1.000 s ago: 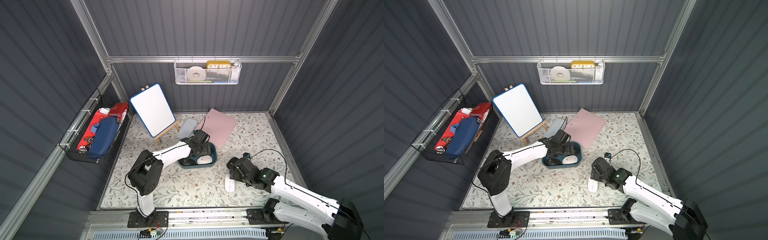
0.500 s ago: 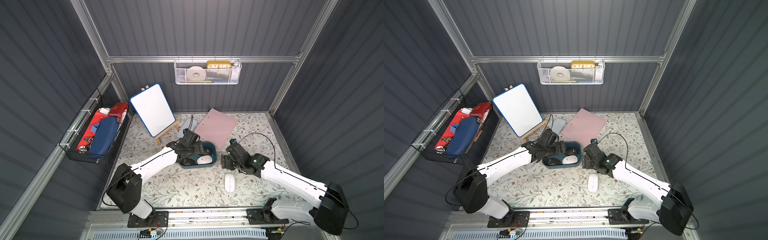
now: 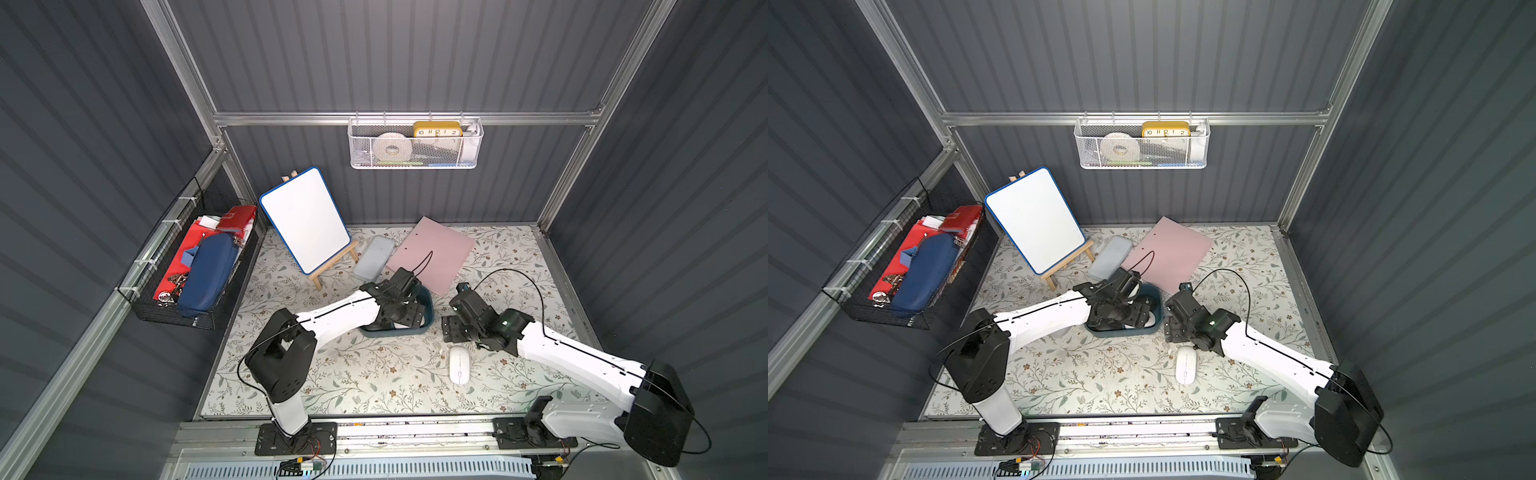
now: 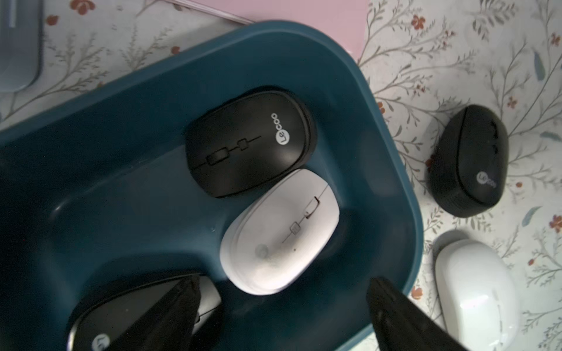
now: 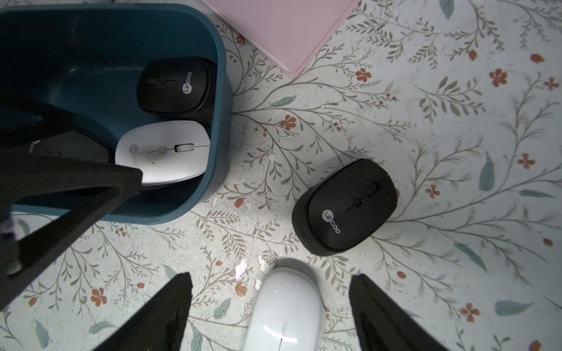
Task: Take out the mouse from the storage box
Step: Adjust the storage box at the center of the board.
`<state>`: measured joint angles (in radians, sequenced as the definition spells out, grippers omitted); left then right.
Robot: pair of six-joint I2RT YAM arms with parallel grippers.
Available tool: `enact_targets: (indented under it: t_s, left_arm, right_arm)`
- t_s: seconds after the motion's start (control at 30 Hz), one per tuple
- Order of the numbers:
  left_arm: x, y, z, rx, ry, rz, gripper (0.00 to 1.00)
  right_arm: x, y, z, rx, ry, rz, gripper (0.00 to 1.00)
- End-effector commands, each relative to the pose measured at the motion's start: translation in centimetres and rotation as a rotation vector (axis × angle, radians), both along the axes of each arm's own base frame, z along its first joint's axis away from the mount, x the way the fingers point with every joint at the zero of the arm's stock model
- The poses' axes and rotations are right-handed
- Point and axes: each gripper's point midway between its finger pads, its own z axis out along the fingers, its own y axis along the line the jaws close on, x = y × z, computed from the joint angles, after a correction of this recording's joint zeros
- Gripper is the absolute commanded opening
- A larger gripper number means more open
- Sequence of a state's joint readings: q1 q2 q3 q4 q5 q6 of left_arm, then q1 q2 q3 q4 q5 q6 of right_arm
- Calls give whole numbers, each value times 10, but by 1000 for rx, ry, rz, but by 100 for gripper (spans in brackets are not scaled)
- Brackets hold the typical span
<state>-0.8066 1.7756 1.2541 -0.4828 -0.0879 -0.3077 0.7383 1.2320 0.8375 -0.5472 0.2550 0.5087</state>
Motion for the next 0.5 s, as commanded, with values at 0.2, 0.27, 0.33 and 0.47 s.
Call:
enact_targets:
  t_s: [0.2, 0.27, 0.33, 0.47]
  left_arm:
    - [-19, 6, -35, 181, 124, -174, 92]
    - [-22, 5, -40, 198, 151, -199, 91]
    - [-21, 3, -43, 221, 172, -216, 91]
    - [-25, 0, -50, 244, 217, -257, 88]
  right_arm:
    - [-9, -9, -17, 16, 37, -60, 85]
    - [-9, -9, -17, 18, 38, -67, 85]
    - [-9, -11, -18, 10, 36, -74, 86]
    - [-9, -16, -13, 19, 11, -94, 86]
